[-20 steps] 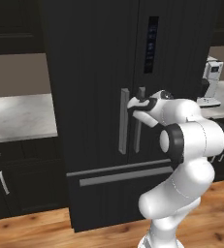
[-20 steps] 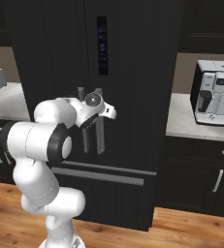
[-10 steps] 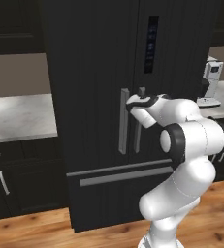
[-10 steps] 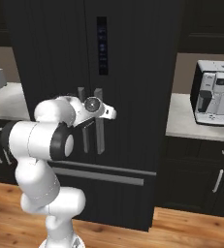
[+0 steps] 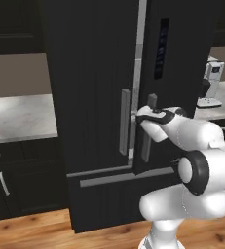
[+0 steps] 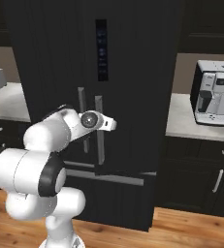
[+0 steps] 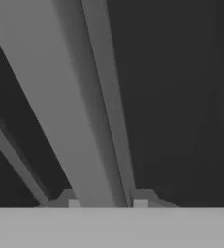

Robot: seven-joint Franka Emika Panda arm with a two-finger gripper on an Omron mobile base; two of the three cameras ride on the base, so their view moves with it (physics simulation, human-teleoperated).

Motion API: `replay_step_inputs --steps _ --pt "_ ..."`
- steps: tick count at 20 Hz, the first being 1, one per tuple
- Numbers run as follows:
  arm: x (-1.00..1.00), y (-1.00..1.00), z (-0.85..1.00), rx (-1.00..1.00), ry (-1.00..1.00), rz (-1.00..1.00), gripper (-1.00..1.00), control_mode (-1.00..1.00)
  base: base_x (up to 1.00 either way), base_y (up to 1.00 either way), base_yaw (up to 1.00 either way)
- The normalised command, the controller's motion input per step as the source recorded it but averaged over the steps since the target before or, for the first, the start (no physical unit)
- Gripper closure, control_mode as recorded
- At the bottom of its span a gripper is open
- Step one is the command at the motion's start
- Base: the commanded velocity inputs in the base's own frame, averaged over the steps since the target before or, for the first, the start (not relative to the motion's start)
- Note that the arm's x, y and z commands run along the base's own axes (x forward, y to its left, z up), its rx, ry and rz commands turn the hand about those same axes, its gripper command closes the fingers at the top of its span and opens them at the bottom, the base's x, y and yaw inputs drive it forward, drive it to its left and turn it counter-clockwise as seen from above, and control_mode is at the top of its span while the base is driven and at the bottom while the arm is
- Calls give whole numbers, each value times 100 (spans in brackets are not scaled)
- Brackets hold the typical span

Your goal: Retrieve the sausage and cheese from the fridge and place them on the cutting board on the counter.

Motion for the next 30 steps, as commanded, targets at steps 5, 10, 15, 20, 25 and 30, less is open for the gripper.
replay_step_inputs --steps 5,10,15,20,25,30 --pt "-100 -65 0 4 20 0 100 -100 0 0 0" --pt "-100 -70 -9 5 20 0 100 -100 0 0 0" --pt "-100 -65 -18 4 15 0 100 -100 0 0 0" --pt "-43 -46 -17 4 4 3 -100 -100 0 0 0" --pt "-35 -2 1 0 0 0 -100 -100 0 0 0" --pt "-83 46 74 -7 6 0 -100 -100 0 0 0"
